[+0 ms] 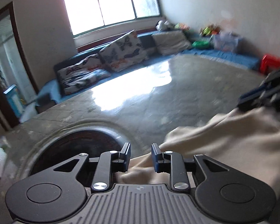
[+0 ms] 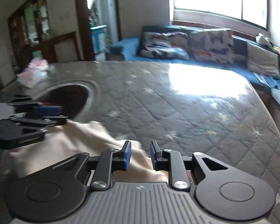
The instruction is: Fold clothes
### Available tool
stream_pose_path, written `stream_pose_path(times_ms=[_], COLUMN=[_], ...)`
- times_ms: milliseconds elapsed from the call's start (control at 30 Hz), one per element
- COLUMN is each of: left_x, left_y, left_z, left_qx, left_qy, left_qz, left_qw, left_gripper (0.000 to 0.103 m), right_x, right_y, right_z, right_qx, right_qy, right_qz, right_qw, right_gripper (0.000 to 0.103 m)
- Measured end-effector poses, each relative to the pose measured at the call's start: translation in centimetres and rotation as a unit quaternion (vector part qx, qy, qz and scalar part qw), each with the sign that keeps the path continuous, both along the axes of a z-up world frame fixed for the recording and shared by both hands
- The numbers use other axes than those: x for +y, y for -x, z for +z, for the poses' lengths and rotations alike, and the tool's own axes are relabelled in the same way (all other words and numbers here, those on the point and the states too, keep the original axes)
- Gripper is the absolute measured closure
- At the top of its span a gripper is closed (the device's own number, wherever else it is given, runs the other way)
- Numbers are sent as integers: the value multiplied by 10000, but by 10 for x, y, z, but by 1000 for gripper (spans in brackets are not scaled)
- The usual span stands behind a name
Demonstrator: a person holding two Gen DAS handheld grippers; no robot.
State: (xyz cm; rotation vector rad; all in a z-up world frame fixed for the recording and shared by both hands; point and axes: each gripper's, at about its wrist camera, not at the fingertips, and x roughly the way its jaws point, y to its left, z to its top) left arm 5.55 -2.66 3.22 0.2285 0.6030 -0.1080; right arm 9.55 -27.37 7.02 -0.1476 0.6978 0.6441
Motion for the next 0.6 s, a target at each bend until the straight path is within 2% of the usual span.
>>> stream_pose_path(times_ms=[100,200,267,333,467,600], left_x=[-12,-24,-24,-21,-15,-19], left_y=[-2,-9,-18,-27,-24,-23], left_z=[1,-4,-11,-18,-18,-19], left_qx=[131,288,415,510,476,445], left_qy=[303,467,485,544,672,637], left_qz=[-262,-425,-344,-252,-196,-168], left_qw=[9991,9976,9974,9969,9964,9968], left_gripper=[77,78,78,77,76,75], right_x=[8,16,16,14,6,4], right_y=[7,-3,-7,-11,-11,-9], right_z=[-2,-14,-19,-23,-16,-22], right_qx=[69,252,316,360,253,284], right_qy=[-29,-4,-22,-65,-120,214], right_qz=[220,147,38,-48,-210,-187], right_qw=[9997,9996,9995,9993,9994,9992], right_gripper=[82,82,83,88,88,88])
